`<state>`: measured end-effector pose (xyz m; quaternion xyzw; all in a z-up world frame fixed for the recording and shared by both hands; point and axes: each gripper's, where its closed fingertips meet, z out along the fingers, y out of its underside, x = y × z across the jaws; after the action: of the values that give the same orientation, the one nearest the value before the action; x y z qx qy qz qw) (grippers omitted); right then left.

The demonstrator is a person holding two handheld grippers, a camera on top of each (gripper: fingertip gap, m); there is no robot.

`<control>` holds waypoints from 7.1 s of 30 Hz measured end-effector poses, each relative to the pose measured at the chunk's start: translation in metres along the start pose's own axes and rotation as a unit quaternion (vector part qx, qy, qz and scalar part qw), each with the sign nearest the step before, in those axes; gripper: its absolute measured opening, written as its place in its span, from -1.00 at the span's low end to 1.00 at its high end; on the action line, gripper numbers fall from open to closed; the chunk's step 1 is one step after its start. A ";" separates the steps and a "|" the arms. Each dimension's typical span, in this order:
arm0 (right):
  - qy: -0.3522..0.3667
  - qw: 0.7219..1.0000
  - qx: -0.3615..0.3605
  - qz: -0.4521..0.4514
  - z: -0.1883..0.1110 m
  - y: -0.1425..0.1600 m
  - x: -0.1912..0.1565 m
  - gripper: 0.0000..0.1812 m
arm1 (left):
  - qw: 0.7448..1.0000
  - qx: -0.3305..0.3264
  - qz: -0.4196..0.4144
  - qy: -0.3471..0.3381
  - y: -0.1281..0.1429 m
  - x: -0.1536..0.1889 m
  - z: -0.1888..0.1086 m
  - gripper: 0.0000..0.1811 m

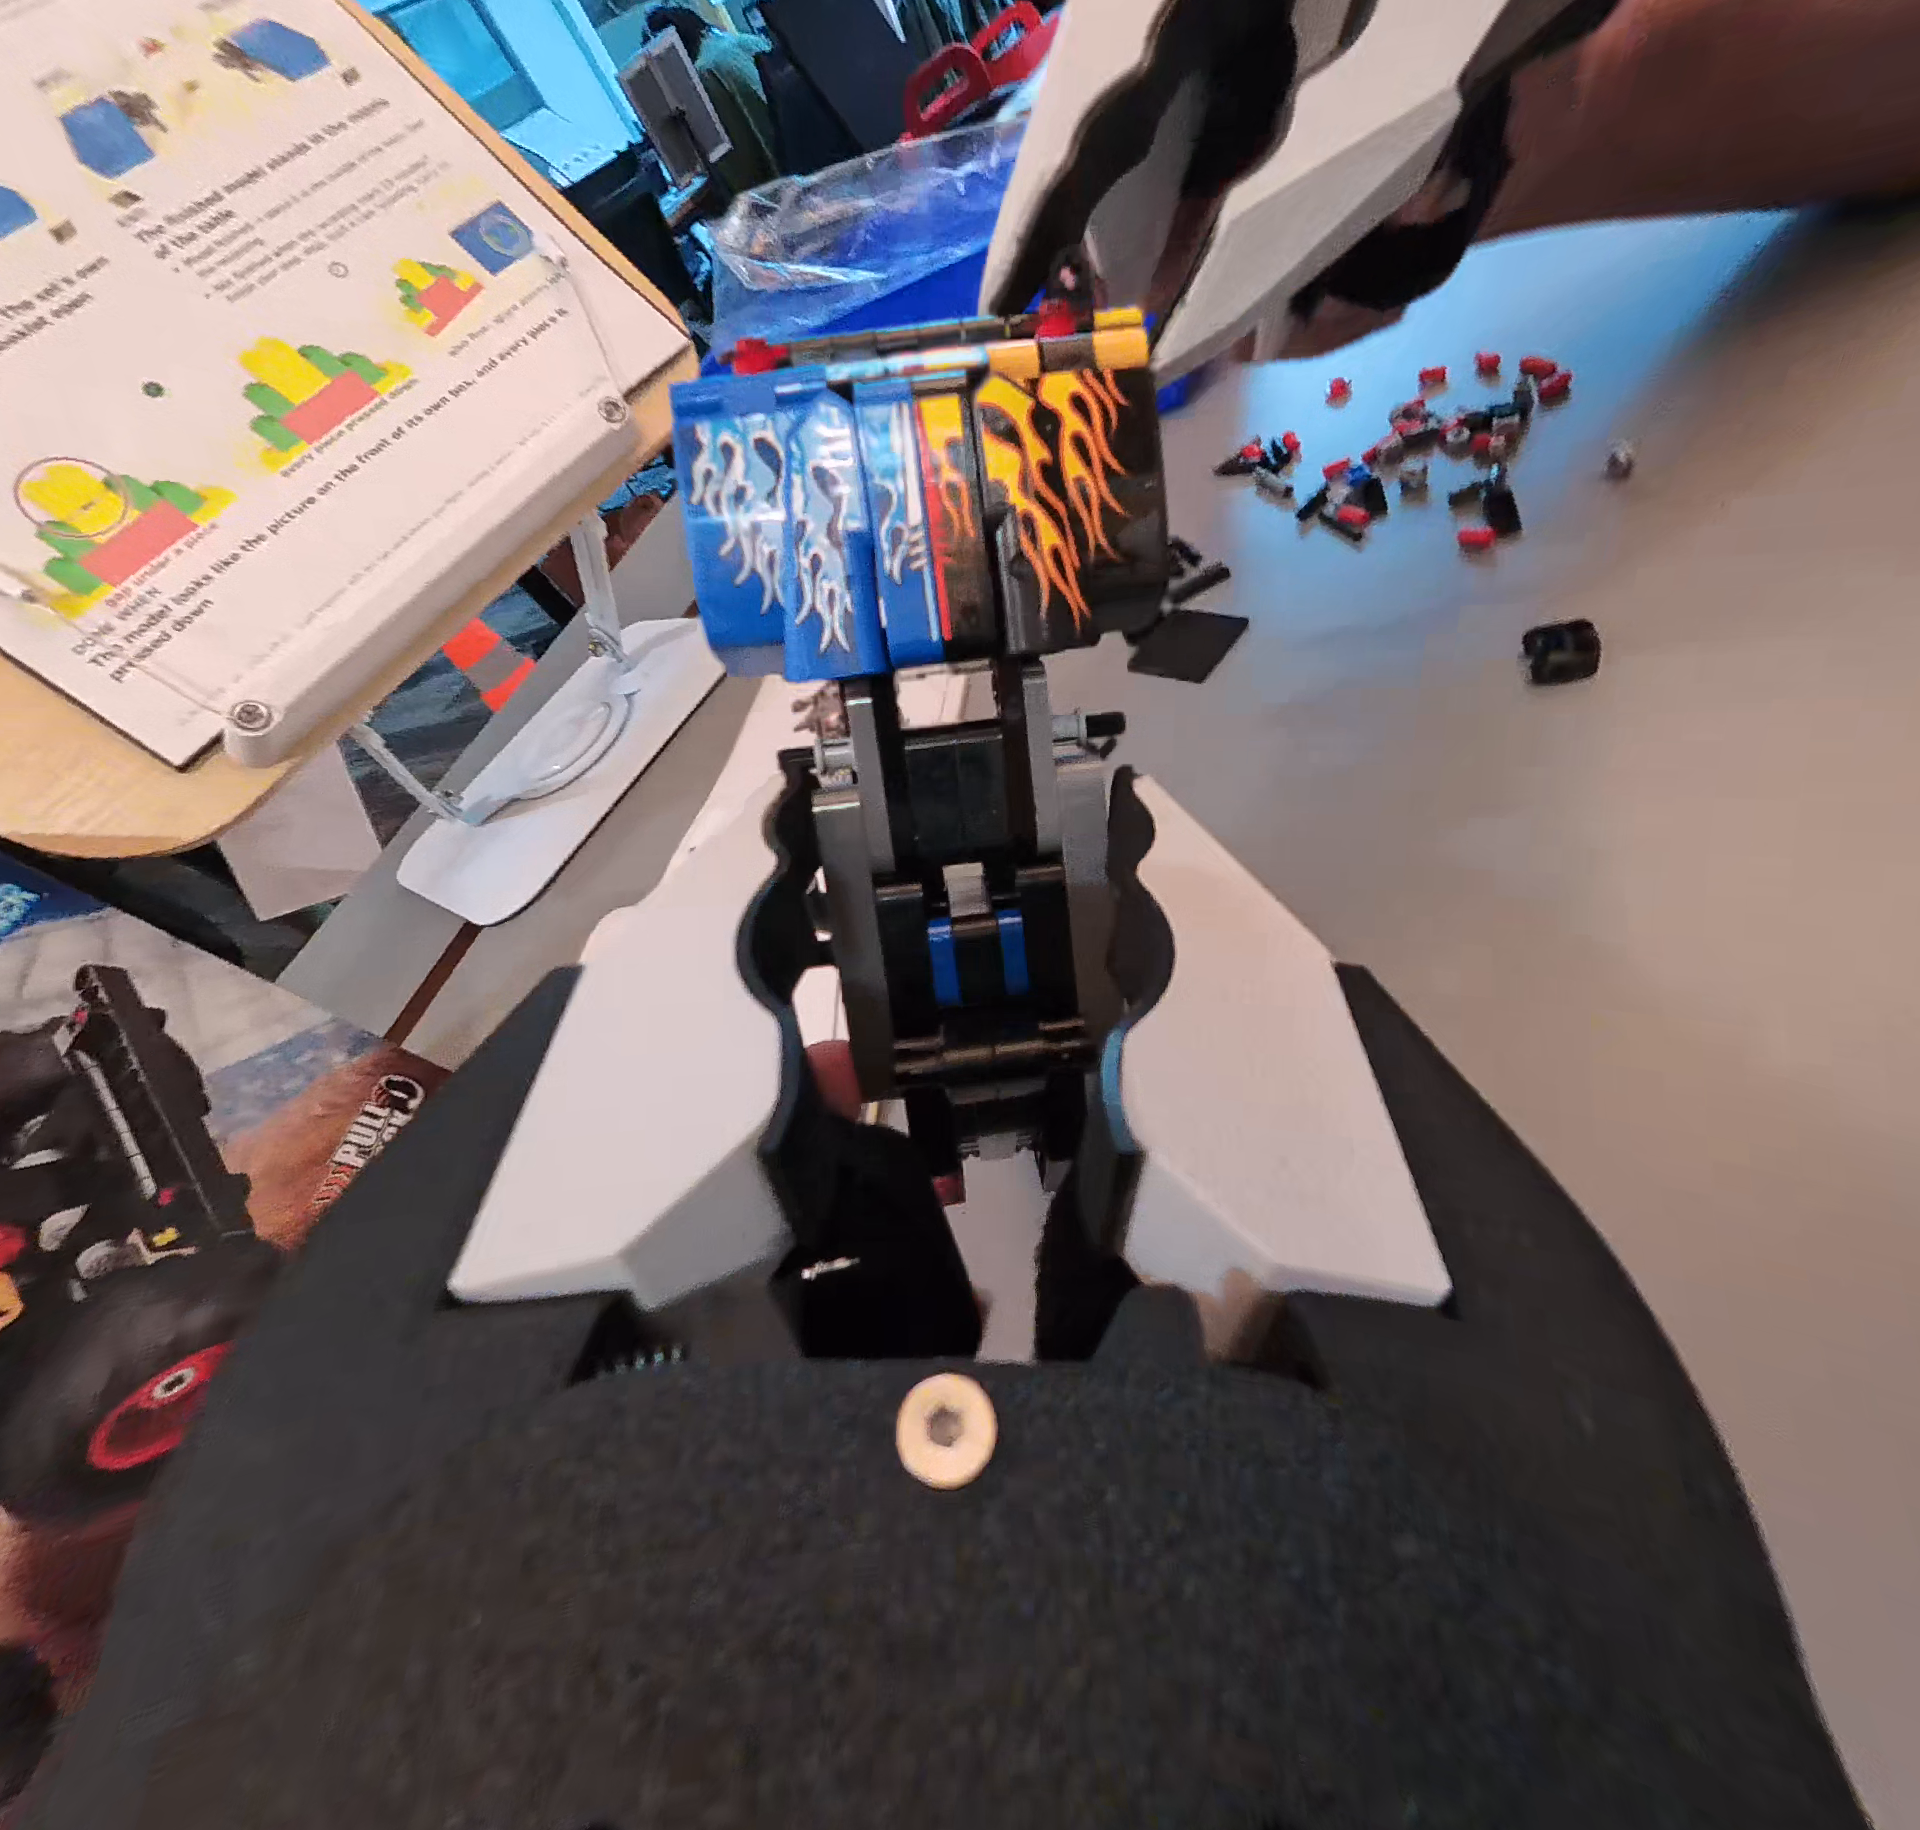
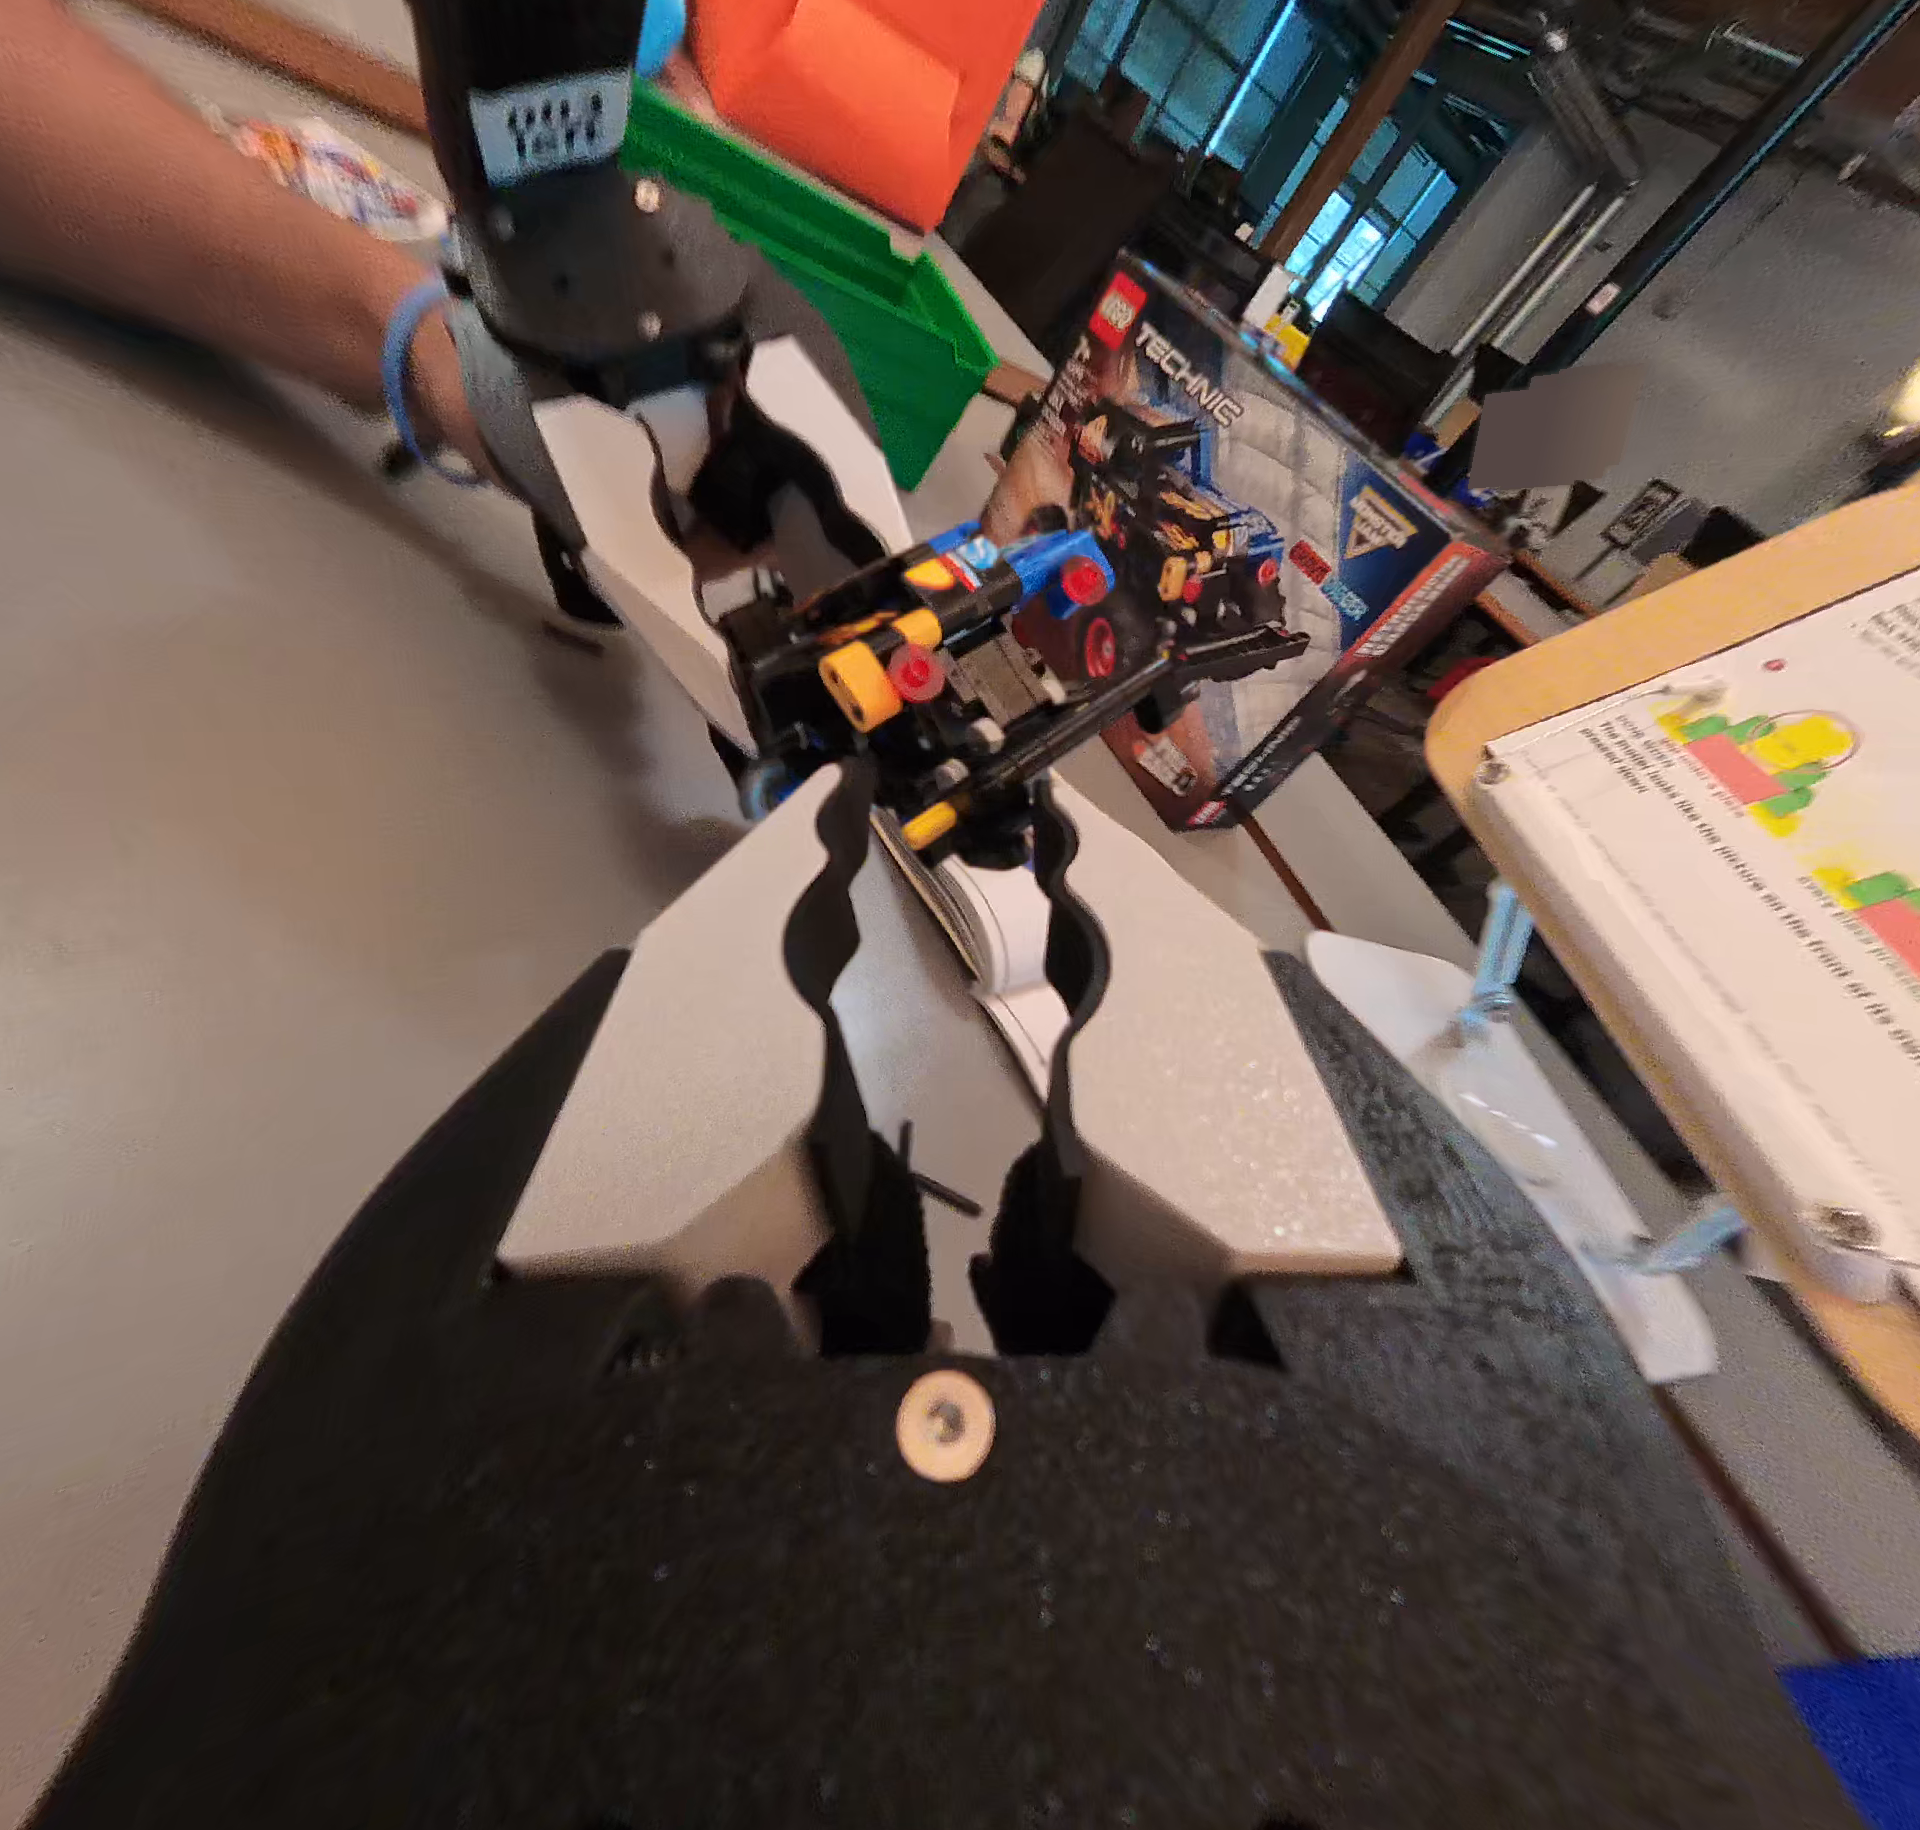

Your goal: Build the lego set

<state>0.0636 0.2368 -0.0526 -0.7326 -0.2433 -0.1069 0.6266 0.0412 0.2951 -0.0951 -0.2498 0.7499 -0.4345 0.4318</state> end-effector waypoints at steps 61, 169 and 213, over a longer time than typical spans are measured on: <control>-0.072 0.977 -0.048 0.196 0.001 0.029 0.018 -0.96 | 0.968 -0.052 0.143 -0.199 0.003 -0.010 0.008 -0.40; -0.181 0.968 0.077 0.155 -0.026 -0.012 -0.007 -0.97 | 0.974 0.112 -0.081 0.180 -0.072 0.018 0.002 -0.87; -0.245 0.934 0.057 0.255 -0.029 -0.015 -0.013 -0.75 | 0.983 0.087 -0.047 0.156 -0.028 0.047 0.024 -0.87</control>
<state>0.0490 0.2067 -0.0400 -0.7365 -0.1998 0.2535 0.5945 0.0386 0.2356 -0.0973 -0.1751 0.7548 -0.5516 0.3088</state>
